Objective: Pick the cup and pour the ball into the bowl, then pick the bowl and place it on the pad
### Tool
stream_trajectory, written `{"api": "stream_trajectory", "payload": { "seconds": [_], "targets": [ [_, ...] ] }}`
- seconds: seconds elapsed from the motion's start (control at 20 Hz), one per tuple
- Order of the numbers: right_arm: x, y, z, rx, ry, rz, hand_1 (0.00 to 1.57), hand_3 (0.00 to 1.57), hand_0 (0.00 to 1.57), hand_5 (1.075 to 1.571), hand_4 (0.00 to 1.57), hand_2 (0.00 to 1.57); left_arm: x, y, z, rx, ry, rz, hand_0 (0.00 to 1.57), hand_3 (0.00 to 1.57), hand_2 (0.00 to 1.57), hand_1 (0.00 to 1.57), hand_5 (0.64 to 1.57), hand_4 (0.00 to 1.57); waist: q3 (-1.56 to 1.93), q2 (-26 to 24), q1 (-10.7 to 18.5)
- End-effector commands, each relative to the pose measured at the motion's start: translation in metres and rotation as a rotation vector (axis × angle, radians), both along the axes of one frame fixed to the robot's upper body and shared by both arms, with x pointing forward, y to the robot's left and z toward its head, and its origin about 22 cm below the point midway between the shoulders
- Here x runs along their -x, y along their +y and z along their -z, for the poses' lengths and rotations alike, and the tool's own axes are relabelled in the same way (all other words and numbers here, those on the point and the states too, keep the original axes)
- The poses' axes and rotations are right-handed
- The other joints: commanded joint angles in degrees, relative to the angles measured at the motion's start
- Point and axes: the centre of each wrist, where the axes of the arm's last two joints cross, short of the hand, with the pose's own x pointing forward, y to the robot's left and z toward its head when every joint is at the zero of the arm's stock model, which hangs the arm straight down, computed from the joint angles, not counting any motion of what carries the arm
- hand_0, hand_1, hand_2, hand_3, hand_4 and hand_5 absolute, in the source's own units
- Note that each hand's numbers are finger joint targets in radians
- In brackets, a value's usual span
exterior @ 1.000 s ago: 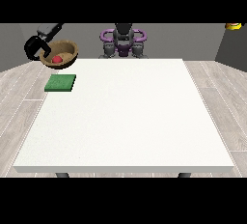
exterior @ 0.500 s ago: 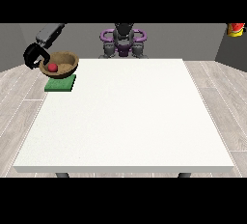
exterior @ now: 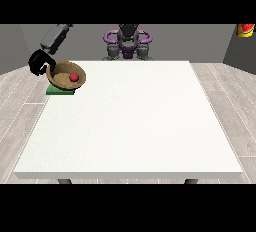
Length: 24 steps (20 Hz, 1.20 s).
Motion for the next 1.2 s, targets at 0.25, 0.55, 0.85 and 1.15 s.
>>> {"api": "stream_trajectory", "payload": {
  "seconds": [0.25, 0.55, 0.85, 1.15],
  "targets": [
    [-0.002, -0.024, -0.033, 0.042, -0.085, 0.176, 1.55, 0.93, 1.55, 1.554, 0.0, 1.51, 0.008, 0.018, -0.018, 0.022, -0.073, 0.005, 0.0, 0.0, 0.0, 0.0, 1.56, 1.2, -0.04, 4.0, 0.7],
    [-0.019, 0.0, -0.031, -0.011, -0.099, 0.147, 1.46, 0.83, 1.46, 1.532, 0.0, 1.41, 0.013, 0.028, -0.009, 0.007, -0.066, -0.026, 0.0, 0.0, 0.0, 0.0, 1.563, 1.19, -0.08, 3.7, 0.4],
    [-0.012, -0.009, -0.029, 0.062, -0.121, 0.177, 1.26, 0.91, 1.26, 1.529, 0.11, 1.35, 0.012, 0.021, 0.008, -0.002, -0.052, -0.001, 0.0, 0.0, 0.0, 0.0, 1.566, 1.19, -0.04, 3.5, 1.7],
    [-0.032, 0.021, -0.026, 0.112, -0.074, 0.043, 0.0, 0.0, 0.0, 1.435, 0.0, 0.0, 0.01, 0.024, -0.024, -0.023, -0.087, 0.004, 0.0, 0.0, 0.0, 0.0, 1.568, 1.21, -0.04, 6.1, 2.2]
  ]
}}
